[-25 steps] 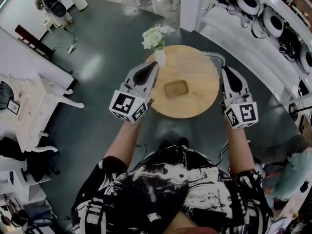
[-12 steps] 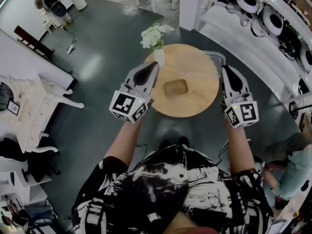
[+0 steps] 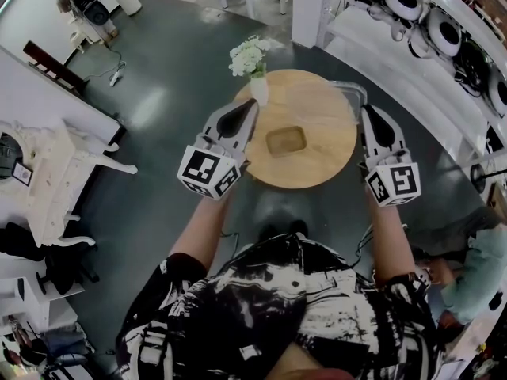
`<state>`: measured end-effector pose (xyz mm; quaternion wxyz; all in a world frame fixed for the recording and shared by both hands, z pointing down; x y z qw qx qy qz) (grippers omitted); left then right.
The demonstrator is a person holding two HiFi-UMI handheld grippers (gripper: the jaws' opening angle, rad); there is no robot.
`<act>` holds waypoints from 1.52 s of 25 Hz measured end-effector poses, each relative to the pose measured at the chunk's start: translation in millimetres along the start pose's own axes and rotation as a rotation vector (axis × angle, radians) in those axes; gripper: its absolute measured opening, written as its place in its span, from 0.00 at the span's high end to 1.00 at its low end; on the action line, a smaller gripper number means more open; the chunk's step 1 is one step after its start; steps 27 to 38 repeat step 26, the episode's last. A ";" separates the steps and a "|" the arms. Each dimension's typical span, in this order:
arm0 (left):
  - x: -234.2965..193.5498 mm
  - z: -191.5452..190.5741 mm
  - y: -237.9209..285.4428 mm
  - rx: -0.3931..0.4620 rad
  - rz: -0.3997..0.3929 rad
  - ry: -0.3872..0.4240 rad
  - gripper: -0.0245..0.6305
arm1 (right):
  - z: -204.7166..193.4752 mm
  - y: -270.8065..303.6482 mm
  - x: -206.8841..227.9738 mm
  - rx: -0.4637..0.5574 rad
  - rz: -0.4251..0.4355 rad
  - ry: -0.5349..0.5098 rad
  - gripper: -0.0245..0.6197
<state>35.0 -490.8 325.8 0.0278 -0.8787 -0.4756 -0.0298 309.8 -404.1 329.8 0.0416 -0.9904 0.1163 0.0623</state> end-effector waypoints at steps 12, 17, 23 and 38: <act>1.7 0.4 2.3 -0.007 -0.003 0.005 0.96 | -0.8 1.0 1.4 -0.008 0.005 -0.002 0.94; 1.2 -2.5 3.3 -0.007 -0.002 0.002 0.96 | -3.5 2.6 0.7 -0.009 0.011 -0.003 0.94; 3.1 -4.5 4.7 -0.009 -0.002 -0.001 0.96 | -5.7 2.2 1.5 -0.014 0.013 0.000 0.94; 4.4 -4.8 5.6 -0.010 -0.003 -0.003 0.96 | -6.5 1.7 2.4 -0.015 0.013 0.001 0.94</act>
Point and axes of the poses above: the fingertips, and each gripper's own axes: y forward along the fingers, x to its right, z out of its top, the point moved 6 cm from there along -y, backward along the fingers, and after that the axes turned 5 degrees about -x, right-handed, at the moved point
